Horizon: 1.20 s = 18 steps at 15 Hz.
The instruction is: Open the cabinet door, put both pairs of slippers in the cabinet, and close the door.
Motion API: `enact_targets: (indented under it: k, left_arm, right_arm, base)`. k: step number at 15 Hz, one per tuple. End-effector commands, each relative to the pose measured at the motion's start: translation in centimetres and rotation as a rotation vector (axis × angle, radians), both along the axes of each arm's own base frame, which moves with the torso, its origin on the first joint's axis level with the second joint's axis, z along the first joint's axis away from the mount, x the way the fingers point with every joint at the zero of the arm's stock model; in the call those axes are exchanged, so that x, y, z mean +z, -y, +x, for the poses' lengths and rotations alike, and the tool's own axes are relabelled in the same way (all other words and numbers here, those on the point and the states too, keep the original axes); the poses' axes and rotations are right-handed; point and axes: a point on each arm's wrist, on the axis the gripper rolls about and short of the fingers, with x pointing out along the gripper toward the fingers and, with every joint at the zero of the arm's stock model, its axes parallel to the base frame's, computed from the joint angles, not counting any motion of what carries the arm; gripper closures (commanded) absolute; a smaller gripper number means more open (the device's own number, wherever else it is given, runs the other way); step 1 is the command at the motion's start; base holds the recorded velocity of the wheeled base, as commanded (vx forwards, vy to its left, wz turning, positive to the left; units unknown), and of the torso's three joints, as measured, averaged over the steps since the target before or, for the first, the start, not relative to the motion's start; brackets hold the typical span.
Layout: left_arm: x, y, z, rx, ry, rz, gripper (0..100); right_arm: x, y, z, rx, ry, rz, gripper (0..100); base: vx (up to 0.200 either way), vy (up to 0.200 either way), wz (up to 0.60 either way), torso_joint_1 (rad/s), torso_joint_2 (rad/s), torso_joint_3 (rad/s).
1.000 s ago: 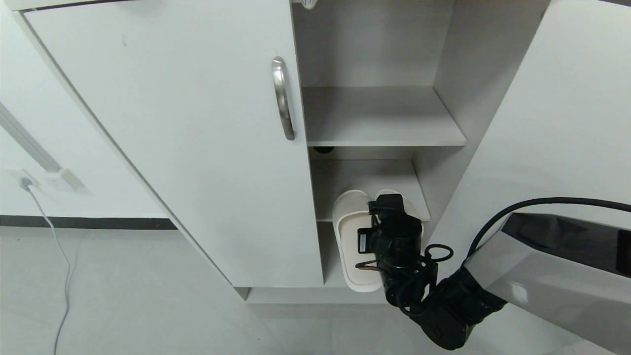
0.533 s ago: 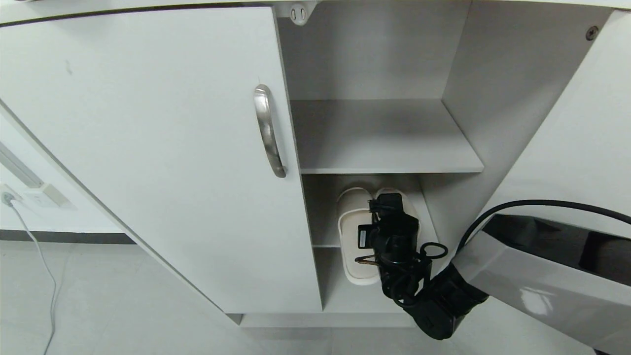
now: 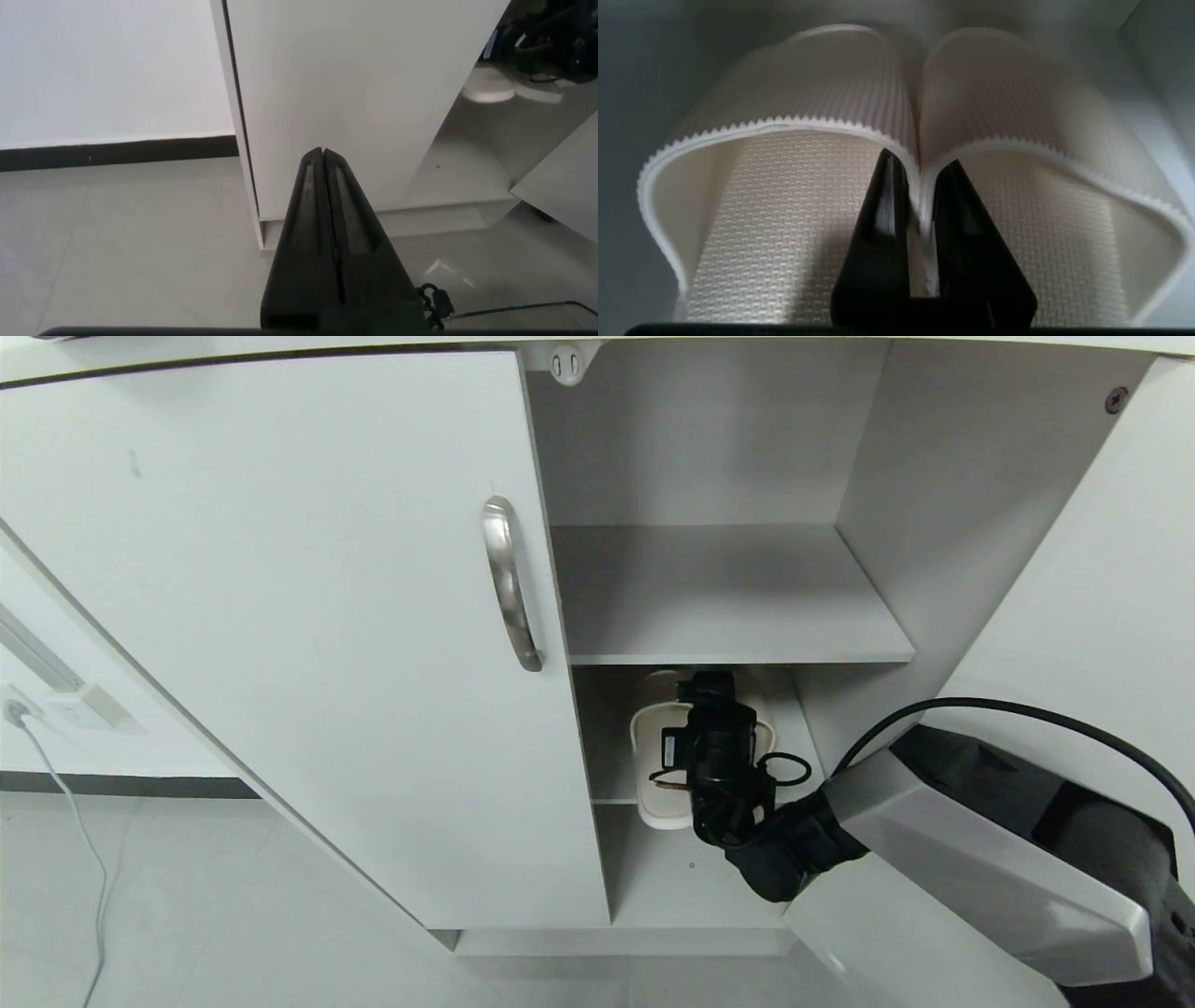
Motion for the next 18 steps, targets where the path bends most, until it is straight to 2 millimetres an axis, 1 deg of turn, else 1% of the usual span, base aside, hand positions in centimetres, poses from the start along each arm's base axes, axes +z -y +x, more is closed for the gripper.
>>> enact_targets:
  k: [1, 3, 5, 6, 8, 10, 14, 18]
  left_arm:
    - [0.0, 0.0, 0.0, 0.0, -0.001, 0.0, 100]
    - [0.0, 0.0, 0.0, 0.001, -0.001, 0.0, 100]
    - [0.0, 0.0, 0.0, 0.001, -0.001, 0.0, 100]
    - [0.0, 0.0, 0.0, 0.001, 0.0, 0.0, 100]
    - [0.0, 0.0, 0.0, 0.001, -0.001, 0.0, 100]
    - [0.0, 0.0, 0.0, 0.0, -0.001, 0.0, 100]
    - [0.0, 0.0, 0.0, 0.0, 0.0, -0.002, 100]
    - [0.0, 0.0, 0.0, 0.001, -0.002, -0.002, 100]
  right_arm:
    - [0.2, -0.3, 1.3, -0.013, 0.012, 0.01, 100]
    - [0.6, 0.4, 2.0, -0.031, 0.023, 0.016, 100]
    - [0.5, 1.0, 2.4, -0.042, 0.022, -0.001, 100]
    - [0.5, 1.0, 2.4, -0.038, 0.022, -0.001, 100]
    - [1.3, 1.1, 2.3, -0.008, 0.03, -0.002, 100]
    - [1.3, 1.2, 2.2, -0.005, 0.029, -0.015, 100]
    - [0.4, 1.3, 2.0, -0.003, 0.007, -0.028, 100]
    - [0.0, 1.4, 1.4, 0.004, -0.016, -0.04, 100]
  base:
    - [0.0, 0.0, 0.0, 0.0, 0.0, 0.0]
    - [0.0, 0.0, 0.0, 0.0, 0.0, 0.0]
    - [0.0, 0.0, 0.0, 0.0, 0.0, 0.0]
    - [0.0, 0.0, 0.0, 0.0, 0.0, 0.0]
    - [0.0, 0.0, 0.0, 0.0, 0.0, 0.0]
    - [0.0, 0.0, 0.0, 0.0, 0.0, 0.0]
    - [0.0, 0.0, 0.0, 0.0, 0.0, 0.0]
    - [0.0, 0.0, 0.0, 0.0, 0.0, 0.0]
